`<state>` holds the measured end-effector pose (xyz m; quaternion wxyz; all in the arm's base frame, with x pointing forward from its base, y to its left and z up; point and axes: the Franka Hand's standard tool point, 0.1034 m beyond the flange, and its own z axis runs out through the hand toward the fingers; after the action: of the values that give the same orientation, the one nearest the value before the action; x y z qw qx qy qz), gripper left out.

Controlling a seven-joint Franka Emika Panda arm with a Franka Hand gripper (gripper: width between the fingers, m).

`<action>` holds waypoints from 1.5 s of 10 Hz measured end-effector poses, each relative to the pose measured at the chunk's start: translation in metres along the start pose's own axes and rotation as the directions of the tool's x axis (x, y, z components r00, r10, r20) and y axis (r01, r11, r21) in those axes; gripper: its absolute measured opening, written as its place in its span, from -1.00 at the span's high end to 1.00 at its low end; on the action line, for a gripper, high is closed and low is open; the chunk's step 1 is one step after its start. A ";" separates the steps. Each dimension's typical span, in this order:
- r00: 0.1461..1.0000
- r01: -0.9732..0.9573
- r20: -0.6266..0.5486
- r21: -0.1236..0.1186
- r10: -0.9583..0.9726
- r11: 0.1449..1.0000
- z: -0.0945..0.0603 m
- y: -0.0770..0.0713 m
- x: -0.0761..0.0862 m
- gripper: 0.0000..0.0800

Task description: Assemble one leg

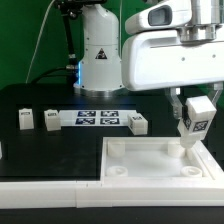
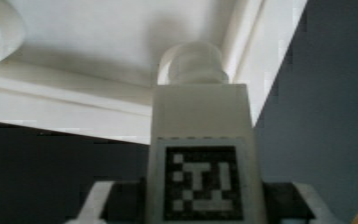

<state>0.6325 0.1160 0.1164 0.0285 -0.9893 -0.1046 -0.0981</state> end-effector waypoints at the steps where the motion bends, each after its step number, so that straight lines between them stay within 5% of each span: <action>1: 1.000 0.000 0.000 0.000 0.000 1.000 0.000 0.000 0.000 0.27; 3: 1.000 0.001 -0.021 -0.002 -0.001 1.000 0.000 0.000 0.002 0.27; 5: 0.983 -0.004 -0.182 -0.017 0.001 1.000 -0.001 0.003 0.009 0.27; 6: 0.961 -0.013 -0.275 -0.024 0.006 1.000 0.002 0.002 -0.006 0.27; 12: 0.966 -0.004 -0.257 -0.021 -0.002 1.000 0.013 -0.004 -0.014 0.27; 15: 0.965 -0.004 -0.263 -0.021 -0.002 1.000 0.027 -0.003 -0.004 0.27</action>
Offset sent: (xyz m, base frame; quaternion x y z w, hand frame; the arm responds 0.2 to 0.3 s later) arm 0.0000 0.0000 0.0000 0.0000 0.0899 0.0000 0.9960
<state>0.6333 0.1200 0.0893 0.0316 -0.9678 -0.0981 -0.2296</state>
